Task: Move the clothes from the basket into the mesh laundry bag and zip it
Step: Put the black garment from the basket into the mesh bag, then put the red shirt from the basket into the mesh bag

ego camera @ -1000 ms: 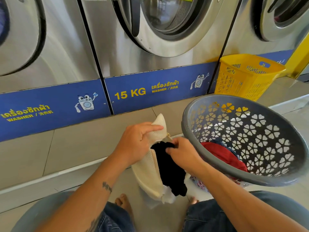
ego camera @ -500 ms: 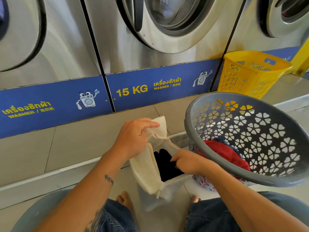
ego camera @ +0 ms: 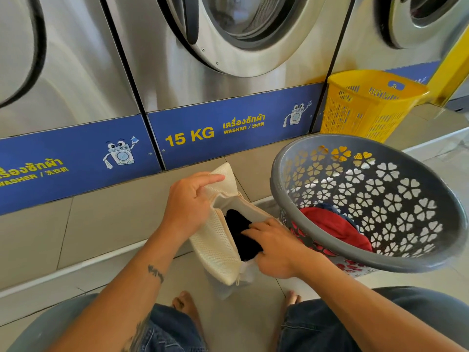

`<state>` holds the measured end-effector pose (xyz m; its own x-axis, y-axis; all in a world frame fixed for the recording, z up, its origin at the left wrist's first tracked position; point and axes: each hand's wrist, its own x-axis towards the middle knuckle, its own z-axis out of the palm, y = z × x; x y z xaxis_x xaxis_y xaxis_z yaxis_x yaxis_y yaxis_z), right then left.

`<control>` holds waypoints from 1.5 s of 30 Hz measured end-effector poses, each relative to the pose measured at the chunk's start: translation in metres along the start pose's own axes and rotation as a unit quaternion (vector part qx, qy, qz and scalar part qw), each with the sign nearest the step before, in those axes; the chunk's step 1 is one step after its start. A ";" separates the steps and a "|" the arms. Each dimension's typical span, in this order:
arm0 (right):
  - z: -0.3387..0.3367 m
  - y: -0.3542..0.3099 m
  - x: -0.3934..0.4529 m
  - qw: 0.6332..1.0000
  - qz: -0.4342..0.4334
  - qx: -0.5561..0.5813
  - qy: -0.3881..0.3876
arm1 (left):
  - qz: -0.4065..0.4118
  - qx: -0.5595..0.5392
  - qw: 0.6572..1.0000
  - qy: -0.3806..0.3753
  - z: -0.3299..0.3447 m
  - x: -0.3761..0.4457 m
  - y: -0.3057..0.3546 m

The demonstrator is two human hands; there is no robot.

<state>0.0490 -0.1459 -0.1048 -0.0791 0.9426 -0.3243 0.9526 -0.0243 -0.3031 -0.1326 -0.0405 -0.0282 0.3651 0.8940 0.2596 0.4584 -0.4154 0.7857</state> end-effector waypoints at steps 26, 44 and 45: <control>-0.104 0.074 -0.055 0.943 0.067 0.199 0.260 | -0.018 -0.038 0.998 0.043 0.022 0.035 0.062; -0.018 0.231 0.075 0.950 0.213 -0.130 -0.190 | -0.058 0.011 0.998 -0.015 0.099 0.065 0.039; -0.009 0.237 0.083 0.944 0.214 -0.139 -0.208 | -0.059 0.009 0.998 -0.018 0.101 0.066 0.037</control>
<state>0.2712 -0.0706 -0.1960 0.2769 0.6528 -0.7051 0.9593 -0.2299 0.1638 -0.0098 -0.0139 -0.0391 0.3366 0.9303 0.1455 0.5141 -0.3110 0.7993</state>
